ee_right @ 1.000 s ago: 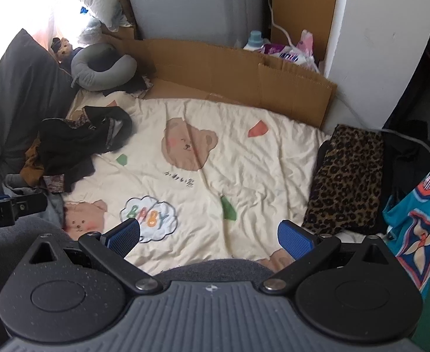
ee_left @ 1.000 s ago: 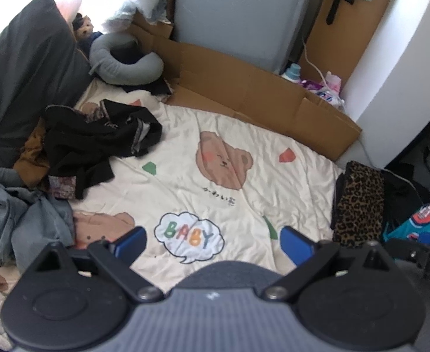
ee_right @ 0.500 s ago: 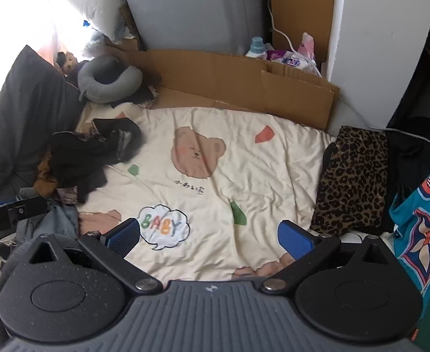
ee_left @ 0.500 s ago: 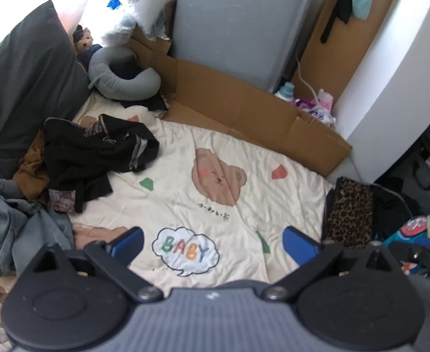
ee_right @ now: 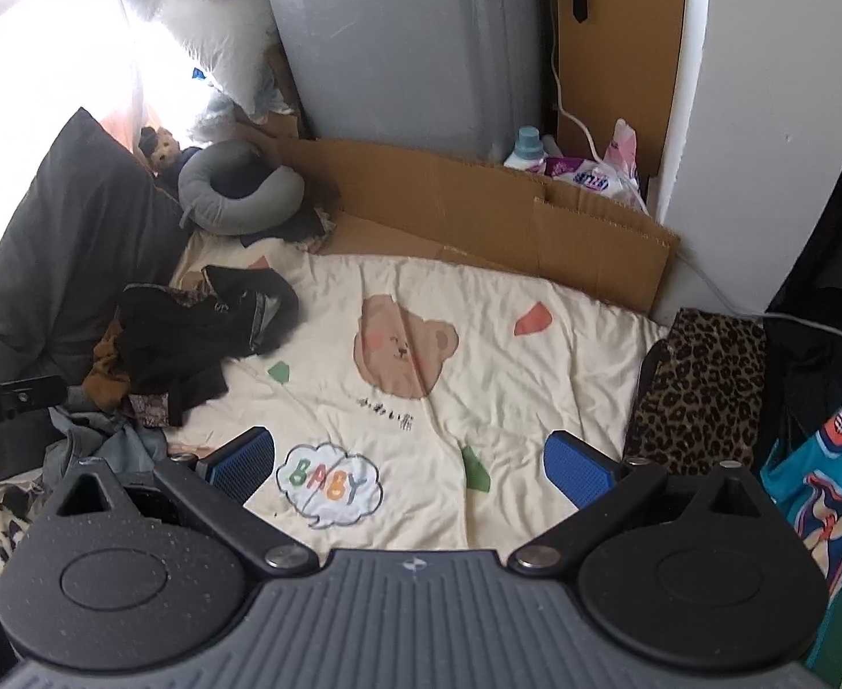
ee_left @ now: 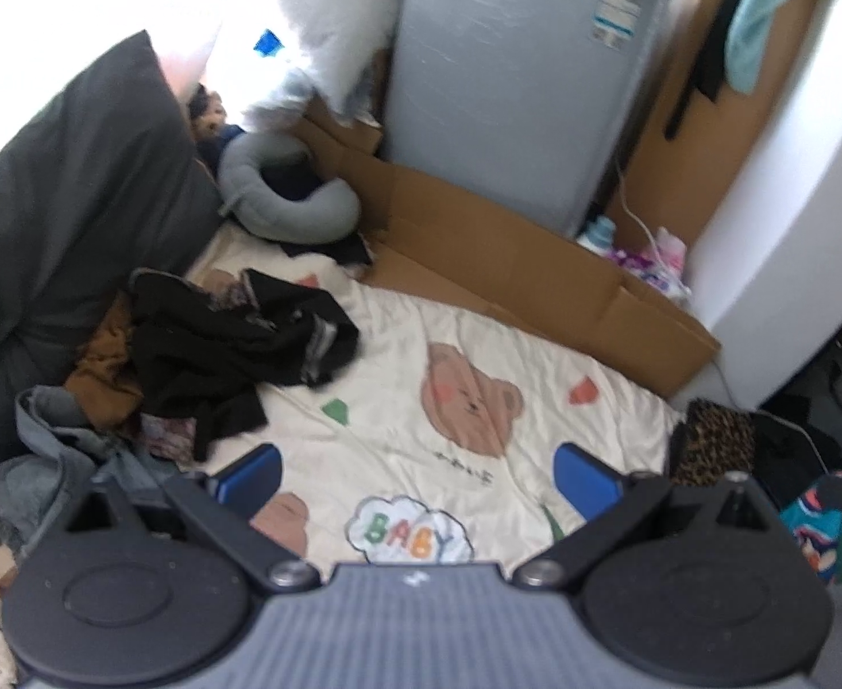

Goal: Fold clothes
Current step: 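Move both tools toward the clothes pile on the bed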

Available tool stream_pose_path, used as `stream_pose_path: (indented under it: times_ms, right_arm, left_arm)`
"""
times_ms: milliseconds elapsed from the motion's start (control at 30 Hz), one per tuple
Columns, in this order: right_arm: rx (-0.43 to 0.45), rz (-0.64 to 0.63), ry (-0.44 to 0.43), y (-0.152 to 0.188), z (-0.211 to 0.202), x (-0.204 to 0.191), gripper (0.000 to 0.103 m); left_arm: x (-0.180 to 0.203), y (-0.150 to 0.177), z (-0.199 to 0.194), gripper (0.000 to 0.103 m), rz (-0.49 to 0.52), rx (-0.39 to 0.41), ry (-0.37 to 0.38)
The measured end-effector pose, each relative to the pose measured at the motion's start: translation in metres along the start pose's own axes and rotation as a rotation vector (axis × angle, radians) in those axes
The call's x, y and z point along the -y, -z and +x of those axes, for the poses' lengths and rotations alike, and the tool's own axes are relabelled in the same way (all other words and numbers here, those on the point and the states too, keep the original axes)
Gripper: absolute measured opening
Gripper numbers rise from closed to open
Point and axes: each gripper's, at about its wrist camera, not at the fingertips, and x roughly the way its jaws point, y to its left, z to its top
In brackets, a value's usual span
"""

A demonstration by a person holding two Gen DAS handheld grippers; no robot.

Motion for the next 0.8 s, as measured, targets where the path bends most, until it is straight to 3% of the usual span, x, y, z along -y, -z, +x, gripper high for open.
stream_pose_path:
  times_ms: [433,667,800]
  right_arm:
    - [0.004,-0.016,-0.01,-0.024,0.029,-0.002,0.103]
    - [0.008,-0.005,0.008,-0.044,0.047,0.001,0.103]
    - [0.01,0.016,-0.023,-0.053,0.06,0.004,0.103]
  left_arm:
    - [-0.06,-0.021,0.011,0.102,-0.077,0.057,-0.038]
    - [-0.082,-0.029,0.031,0.099,-0.079,0.068,-0.057]
    - [-0.092,-0.033,0.04,0.099,-0.078,0.082,-0.074]
